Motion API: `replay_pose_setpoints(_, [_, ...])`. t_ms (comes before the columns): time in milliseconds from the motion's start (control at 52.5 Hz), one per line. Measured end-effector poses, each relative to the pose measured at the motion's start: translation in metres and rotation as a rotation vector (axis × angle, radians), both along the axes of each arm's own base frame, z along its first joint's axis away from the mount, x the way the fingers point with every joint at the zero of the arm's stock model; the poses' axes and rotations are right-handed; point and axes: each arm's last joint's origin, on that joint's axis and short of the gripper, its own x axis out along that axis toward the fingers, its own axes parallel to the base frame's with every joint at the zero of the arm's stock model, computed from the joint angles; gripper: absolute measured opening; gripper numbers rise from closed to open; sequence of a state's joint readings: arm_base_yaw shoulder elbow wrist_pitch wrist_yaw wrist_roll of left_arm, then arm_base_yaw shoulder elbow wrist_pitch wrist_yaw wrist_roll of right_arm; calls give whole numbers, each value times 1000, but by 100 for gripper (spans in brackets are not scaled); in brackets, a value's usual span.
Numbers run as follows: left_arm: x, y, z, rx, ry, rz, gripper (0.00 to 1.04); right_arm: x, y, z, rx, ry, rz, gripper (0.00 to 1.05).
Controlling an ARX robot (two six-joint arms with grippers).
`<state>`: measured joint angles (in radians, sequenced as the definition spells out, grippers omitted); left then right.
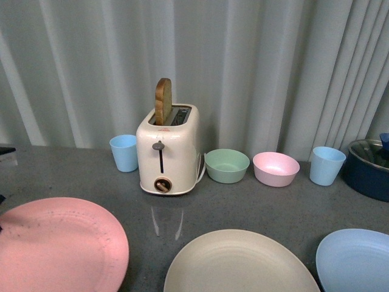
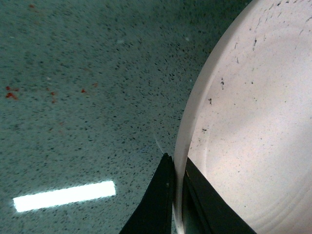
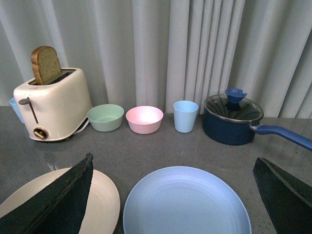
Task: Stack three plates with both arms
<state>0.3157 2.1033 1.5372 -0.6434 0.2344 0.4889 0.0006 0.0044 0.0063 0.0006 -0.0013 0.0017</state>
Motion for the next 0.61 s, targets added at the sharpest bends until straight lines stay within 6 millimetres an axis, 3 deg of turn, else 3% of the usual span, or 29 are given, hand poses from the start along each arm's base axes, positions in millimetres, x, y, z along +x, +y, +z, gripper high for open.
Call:
replay_pose_setpoints(133, [-1, 4, 36, -55, -29, 21, 3, 0, 0, 0, 0, 0, 0, 97])
replay_pose_setpoints(286, [1, -18, 63, -126, -57, -1, 3, 0, 0, 0, 0, 0, 0, 97])
replay_pose_setpoints(400, [1, -70, 71, -163, -65, -91, 3, 0, 0, 0, 0, 0, 0, 97])
replay_pose_setpoints(457, [-2, -106, 67, -176, -53, -154, 3, 0, 0, 0, 0, 0, 0, 97])
replay_pose_setpoints(609, [-6, -171, 54, -207, -16, -265, 3, 0, 0, 0, 0, 0, 0, 97])
